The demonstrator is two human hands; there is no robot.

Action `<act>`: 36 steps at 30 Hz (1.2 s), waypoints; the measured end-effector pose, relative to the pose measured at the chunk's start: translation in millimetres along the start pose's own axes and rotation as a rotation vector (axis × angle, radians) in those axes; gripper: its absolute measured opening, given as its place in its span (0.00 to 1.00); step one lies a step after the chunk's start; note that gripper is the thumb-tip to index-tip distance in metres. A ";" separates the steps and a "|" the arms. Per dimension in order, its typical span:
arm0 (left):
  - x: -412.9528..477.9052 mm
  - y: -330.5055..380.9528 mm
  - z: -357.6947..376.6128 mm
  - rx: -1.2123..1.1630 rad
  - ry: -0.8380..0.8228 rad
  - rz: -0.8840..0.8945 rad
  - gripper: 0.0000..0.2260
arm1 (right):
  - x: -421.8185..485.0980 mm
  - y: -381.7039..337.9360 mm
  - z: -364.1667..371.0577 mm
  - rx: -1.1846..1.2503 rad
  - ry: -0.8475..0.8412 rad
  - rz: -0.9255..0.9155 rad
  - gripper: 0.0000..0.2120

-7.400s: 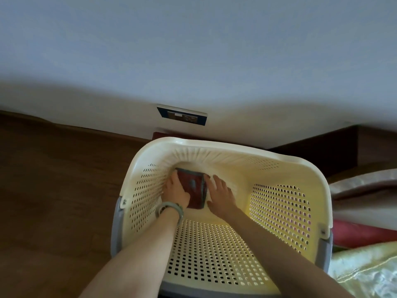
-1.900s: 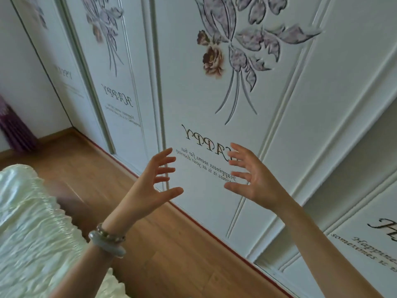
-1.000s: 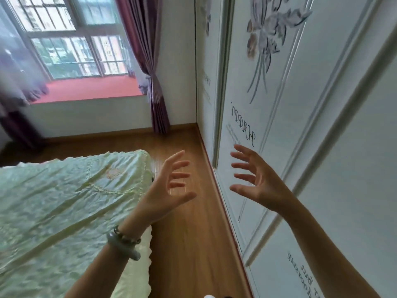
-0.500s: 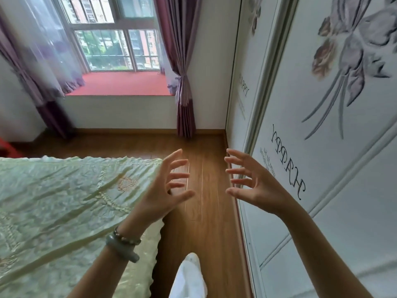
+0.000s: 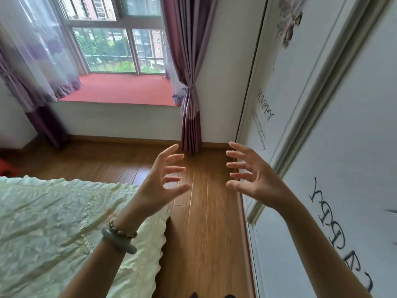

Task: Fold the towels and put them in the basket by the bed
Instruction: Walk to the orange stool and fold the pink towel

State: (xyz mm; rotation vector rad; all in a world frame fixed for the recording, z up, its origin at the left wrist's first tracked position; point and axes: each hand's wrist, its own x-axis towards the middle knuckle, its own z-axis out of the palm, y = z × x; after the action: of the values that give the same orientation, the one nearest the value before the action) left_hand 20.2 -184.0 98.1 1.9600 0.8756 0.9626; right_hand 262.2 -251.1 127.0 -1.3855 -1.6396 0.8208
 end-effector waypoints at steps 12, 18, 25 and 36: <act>157.6 -98.0 -46.2 0.032 0.117 -0.058 0.39 | 208.1 62.1 -7.0 0.030 -0.090 -0.013 0.40; 267.9 -154.4 -70.5 0.067 0.186 -0.096 0.40 | 353.8 99.6 -28.2 0.076 -0.180 -0.058 0.40; 379.2 -205.1 -103.5 0.081 0.288 -0.151 0.39 | 513.0 125.1 -41.3 0.088 -0.286 -0.130 0.39; 454.0 -285.0 -181.9 0.129 0.501 -0.274 0.39 | 695.0 146.2 23.9 0.135 -0.527 -0.196 0.40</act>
State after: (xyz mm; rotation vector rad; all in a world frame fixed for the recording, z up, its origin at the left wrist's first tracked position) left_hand 15.9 381.6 75.8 1.6607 1.4753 1.2776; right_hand 265.1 459.3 109.6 -0.9392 -2.0309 1.2233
